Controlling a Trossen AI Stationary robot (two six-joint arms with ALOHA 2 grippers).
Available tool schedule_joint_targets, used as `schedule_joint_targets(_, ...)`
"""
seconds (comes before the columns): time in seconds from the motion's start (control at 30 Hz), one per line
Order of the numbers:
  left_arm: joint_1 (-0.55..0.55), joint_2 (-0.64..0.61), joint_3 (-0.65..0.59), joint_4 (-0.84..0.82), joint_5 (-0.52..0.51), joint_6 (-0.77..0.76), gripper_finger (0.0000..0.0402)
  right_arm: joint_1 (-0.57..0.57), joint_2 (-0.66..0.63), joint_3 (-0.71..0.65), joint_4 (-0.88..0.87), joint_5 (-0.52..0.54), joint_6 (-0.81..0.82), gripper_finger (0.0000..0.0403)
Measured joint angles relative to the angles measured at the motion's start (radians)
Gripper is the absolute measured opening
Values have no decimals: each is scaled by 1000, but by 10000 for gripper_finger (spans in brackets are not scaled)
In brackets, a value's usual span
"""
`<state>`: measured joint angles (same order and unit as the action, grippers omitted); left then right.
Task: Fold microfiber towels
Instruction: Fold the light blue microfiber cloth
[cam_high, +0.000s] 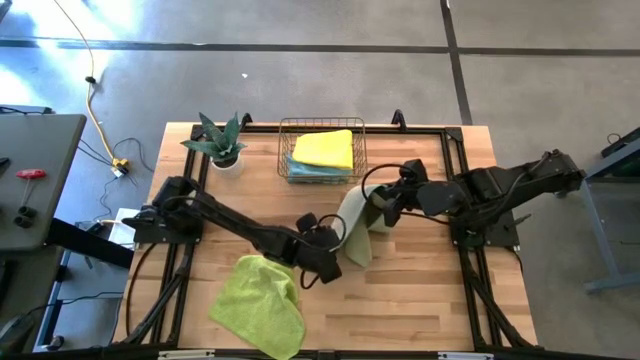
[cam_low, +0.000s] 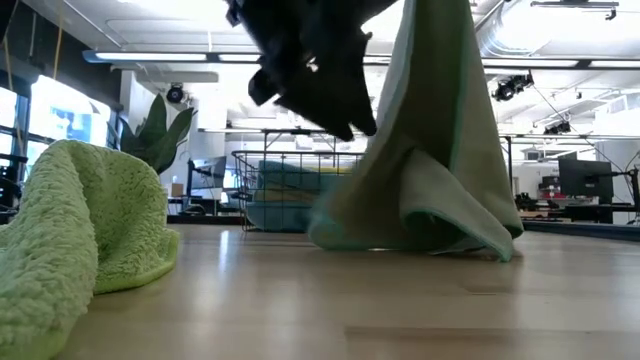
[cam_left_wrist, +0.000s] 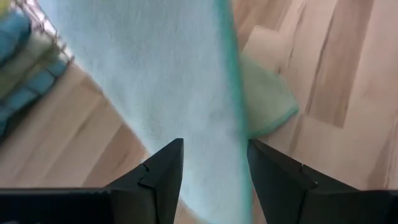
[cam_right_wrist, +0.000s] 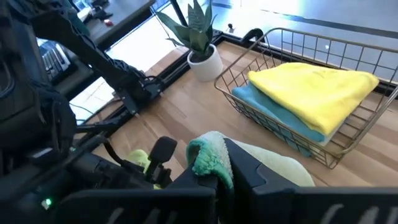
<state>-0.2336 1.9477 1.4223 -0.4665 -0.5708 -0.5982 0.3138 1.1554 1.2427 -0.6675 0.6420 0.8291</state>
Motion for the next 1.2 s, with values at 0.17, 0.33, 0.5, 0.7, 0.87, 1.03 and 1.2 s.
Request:
schedule_joint_targets(0.17, 3, 34, 0, -35, -9, -85, 168, 0, -6, 0, -7, 3, 0, 0)
schedule_joint_targets(0.33, 13, 50, 0, 6, 35, -124, 168, 0, -6, 0, -14, 3, 0, 0)
schedule_joint_targets(0.5, -8, 50, 0, 130, 71, -68, 168, 0, -5, 0, -24, 20, 22, 0)
schedule_joint_targets(0.7, -10, 49, 0, 336, -54, -2, 168, 0, 17, 0, -17, 0, 35, 0)
schedule_joint_targets(0.87, -8, 49, 46, 358, -232, 109, 168, 0, 23, 0, -19, -33, 47, 0)
schedule_joint_targets(1.03, -5, 48, 113, 379, -428, 274, 168, 1, 23, 0, -20, -40, 56, 0)
schedule_joint_targets(1.2, 18, 48, 147, 477, -422, 389, 168, 1, 23, 0, -16, -40, 56, 0)
